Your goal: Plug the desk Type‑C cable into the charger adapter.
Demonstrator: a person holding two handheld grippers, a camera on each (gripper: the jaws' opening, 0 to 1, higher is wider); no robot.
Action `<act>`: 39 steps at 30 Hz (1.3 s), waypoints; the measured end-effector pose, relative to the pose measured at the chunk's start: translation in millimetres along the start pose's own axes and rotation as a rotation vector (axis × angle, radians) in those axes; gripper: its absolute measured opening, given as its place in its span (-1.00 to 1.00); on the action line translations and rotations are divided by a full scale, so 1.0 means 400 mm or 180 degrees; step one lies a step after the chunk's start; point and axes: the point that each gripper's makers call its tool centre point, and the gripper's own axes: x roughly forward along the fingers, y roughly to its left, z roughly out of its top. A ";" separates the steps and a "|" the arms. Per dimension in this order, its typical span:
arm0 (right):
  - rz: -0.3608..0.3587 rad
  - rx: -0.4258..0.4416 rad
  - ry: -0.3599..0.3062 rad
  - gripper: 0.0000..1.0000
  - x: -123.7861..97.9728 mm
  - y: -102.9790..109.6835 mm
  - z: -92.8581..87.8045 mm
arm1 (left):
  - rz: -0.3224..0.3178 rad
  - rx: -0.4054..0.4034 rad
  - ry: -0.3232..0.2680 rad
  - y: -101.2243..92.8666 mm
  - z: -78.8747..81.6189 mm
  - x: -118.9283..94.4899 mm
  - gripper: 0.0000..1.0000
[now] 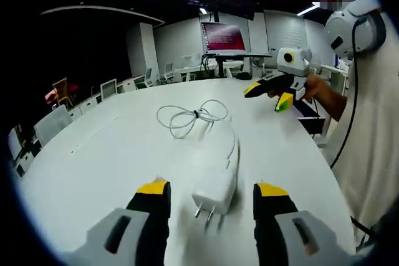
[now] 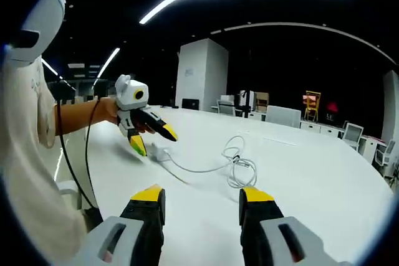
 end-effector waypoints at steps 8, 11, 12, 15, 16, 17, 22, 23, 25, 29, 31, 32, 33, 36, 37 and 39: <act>-0.0027 -0.0033 0.0002 -0.04 -0.010 0.000 0.005 | -0.0108 -0.0043 -0.0095 -0.001 0.000 0.018 -0.08; -0.0039 -0.0041 -0.0003 -0.05 -0.011 -0.002 0.006 | -0.0173 -0.0034 -0.0107 -0.006 -0.002 0.023 -0.16; -0.0041 -0.0046 -0.0004 -0.05 -0.011 -0.002 0.006 | -0.0186 -0.0046 -0.0119 -0.006 -0.002 0.025 -0.17; -0.0046 -0.0042 -0.0016 -0.05 -0.012 -0.003 0.009 | -0.0197 -0.0075 -0.0142 -0.002 -0.004 0.025 -0.23; -0.0052 -0.0045 -0.0018 -0.06 -0.013 -0.004 0.010 | -0.0204 -0.0069 -0.0145 -0.002 -0.006 0.025 -0.24; -0.0058 -0.0048 -0.0017 -0.06 -0.013 -0.006 0.011 | -0.0206 -0.0070 -0.0147 -0.002 -0.006 0.026 -0.25; -0.0066 -0.0065 -0.0014 -0.06 -0.012 -0.010 0.014 | -0.0229 -0.0168 -0.0169 0.001 -0.015 0.031 -0.38; -0.0069 -0.0066 -0.0011 -0.07 -0.011 -0.010 0.013 | -0.0240 -0.0165 -0.0192 -0.001 -0.014 0.031 -0.41; -0.0071 -0.0063 -0.0006 -0.08 -0.011 -0.010 0.010 | -0.0224 -0.0113 -0.0219 0.002 -0.014 0.028 -0.43; -0.0068 -0.0058 0.0003 -0.09 -0.010 -0.006 0.007 | -0.0274 -0.0148 -0.0277 -0.005 -0.011 0.026 -0.48; -0.0068 -0.0055 0.0006 -0.09 -0.008 -0.006 0.006 | -0.0299 -0.0138 -0.0275 -0.011 -0.009 0.025 -0.49; -0.0070 -0.0054 0.0006 -0.09 -0.008 -0.002 0.006 | -0.0301 -0.0116 -0.0274 -0.013 -0.009 0.025 -0.49; -0.0073 -0.0056 0.0003 -0.09 -0.007 -0.001 0.007 | -0.0313 -0.0109 -0.0279 -0.014 -0.009 0.025 -0.49; -0.0074 -0.0050 -0.0008 -0.09 -0.002 0.001 0.010 | -0.0334 -0.0095 -0.0318 -0.017 -0.006 0.026 -0.50; -0.0075 -0.0046 -0.0010 -0.09 -0.002 0.003 0.010 | -0.0342 -0.0096 -0.0347 -0.017 -0.003 0.026 -0.50; -0.0076 -0.0042 -0.0004 -0.10 -0.002 0.005 0.009 | -0.0319 -0.0099 -0.0397 -0.005 0.005 0.021 -0.50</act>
